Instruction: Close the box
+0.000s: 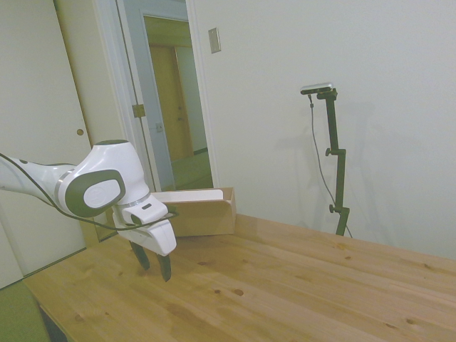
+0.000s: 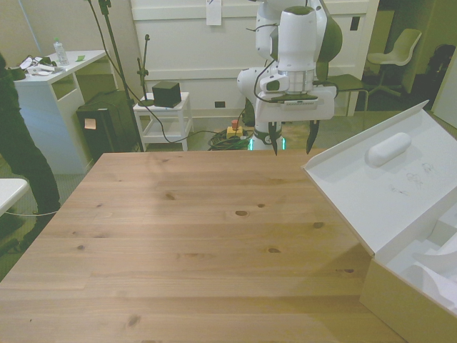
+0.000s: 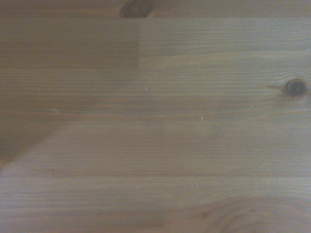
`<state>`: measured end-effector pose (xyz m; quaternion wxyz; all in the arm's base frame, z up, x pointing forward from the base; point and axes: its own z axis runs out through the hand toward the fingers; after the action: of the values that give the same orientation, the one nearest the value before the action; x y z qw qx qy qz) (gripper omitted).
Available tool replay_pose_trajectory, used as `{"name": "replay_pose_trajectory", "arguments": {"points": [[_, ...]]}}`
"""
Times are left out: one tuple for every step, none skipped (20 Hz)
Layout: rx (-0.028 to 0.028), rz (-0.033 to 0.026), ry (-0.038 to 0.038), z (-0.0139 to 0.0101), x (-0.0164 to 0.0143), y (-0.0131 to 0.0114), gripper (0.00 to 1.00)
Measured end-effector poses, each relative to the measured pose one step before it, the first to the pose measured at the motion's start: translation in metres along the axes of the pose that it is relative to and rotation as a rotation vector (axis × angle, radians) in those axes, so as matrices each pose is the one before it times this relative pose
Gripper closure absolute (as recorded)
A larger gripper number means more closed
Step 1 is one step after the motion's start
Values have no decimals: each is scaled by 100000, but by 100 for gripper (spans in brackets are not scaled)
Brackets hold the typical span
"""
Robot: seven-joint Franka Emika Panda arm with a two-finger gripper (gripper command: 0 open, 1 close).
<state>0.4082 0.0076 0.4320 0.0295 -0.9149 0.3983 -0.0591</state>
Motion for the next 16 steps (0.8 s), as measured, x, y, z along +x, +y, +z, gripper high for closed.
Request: {"name": "replay_pose_trajectory", "arguments": {"points": [[-143,-121,11,39,15,9,0],[-220,-560,-198,126,-8,45,0],[-180,-470,-134,82,-65,-95,0],[-73,-639,56,-13,-137,-220,0],[14,-984,276,-94,-214,-345,0],[-14,-1298,267,-162,-286,-483,0],[-334,-1305,-225,-146,-335,-471,0],[-509,-1350,-420,-131,-352,-470,0],[-549,-1360,-435,-99,-386,-437,0],[-59,-1187,31,-109,-350,-391,0],[34,-1033,6,-87,-350,-324,0],[-101,-986,-32,-104,-360,-240,0],[-156,-537,-196,-165,-326,-137,0],[292,-67,-164,-327,-244,-99,0],[803,233,-159,-691,-106,-158,0],[1121,177,517,-1105,138,-280,0]]}}
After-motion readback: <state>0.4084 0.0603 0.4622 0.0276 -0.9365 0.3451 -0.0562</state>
